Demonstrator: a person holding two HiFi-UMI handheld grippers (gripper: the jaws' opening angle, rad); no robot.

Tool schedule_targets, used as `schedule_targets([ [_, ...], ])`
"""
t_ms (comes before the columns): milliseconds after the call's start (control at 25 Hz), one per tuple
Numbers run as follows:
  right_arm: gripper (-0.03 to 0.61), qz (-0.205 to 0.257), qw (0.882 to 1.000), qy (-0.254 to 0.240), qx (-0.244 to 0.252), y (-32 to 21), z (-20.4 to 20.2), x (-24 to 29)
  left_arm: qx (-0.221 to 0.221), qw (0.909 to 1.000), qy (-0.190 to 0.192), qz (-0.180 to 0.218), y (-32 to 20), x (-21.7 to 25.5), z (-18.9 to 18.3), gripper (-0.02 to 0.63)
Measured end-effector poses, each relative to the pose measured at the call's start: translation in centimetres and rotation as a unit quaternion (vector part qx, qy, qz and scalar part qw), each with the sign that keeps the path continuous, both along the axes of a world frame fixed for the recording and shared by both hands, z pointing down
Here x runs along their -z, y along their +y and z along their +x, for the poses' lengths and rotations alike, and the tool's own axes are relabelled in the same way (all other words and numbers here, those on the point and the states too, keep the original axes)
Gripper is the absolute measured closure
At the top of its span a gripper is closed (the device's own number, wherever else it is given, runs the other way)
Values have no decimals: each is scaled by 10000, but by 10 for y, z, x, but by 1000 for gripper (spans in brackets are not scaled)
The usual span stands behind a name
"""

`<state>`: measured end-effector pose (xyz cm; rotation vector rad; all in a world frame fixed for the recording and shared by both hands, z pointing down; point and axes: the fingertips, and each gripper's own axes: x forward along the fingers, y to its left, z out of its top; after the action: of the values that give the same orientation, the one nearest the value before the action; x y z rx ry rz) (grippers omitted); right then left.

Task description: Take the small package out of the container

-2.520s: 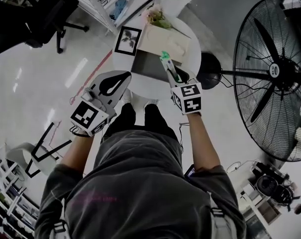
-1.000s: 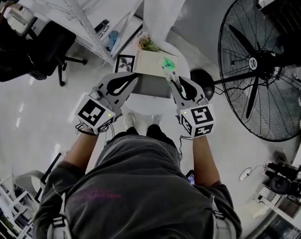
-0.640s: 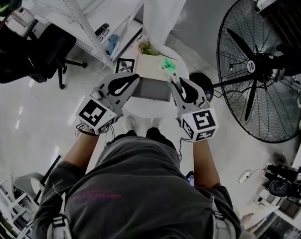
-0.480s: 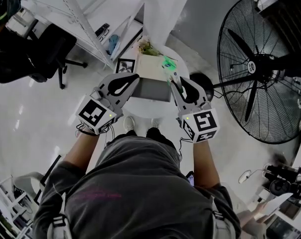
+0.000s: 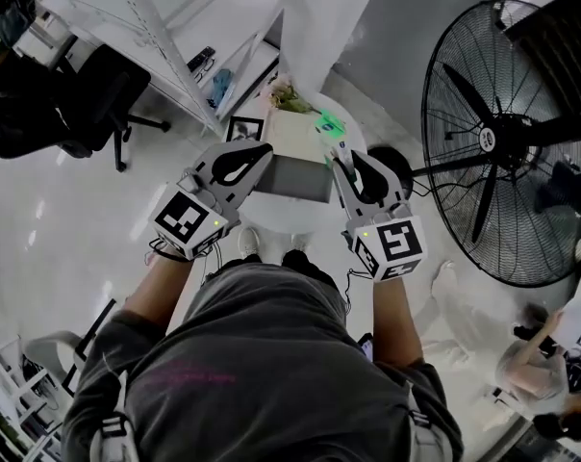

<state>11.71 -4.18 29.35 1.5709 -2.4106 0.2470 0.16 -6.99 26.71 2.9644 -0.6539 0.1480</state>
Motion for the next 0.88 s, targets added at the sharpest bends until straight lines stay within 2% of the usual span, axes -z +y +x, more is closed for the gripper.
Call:
schedule_targets([
  [120, 472, 11, 10000, 11, 4, -2, 0, 1, 13, 10000, 12, -21, -2, 0, 1, 600],
  [280, 474, -47, 10000, 58, 7, -4, -1, -4, -27, 9995, -84, -292, 1, -7, 0, 600],
  [440, 474, -85, 9999, 70, 29, -5, -1, -7, -33, 10000, 28, -34, -3, -2, 2, 600],
  [640, 474, -137, 9999, 98, 28, -6, -1, -10, -7, 9994, -91, -326, 0, -8, 0, 600],
  [880, 474, -175, 9998, 103, 37, -7, 3, -14, 24, 9996, -133, -263, -2, -10, 1, 600],
])
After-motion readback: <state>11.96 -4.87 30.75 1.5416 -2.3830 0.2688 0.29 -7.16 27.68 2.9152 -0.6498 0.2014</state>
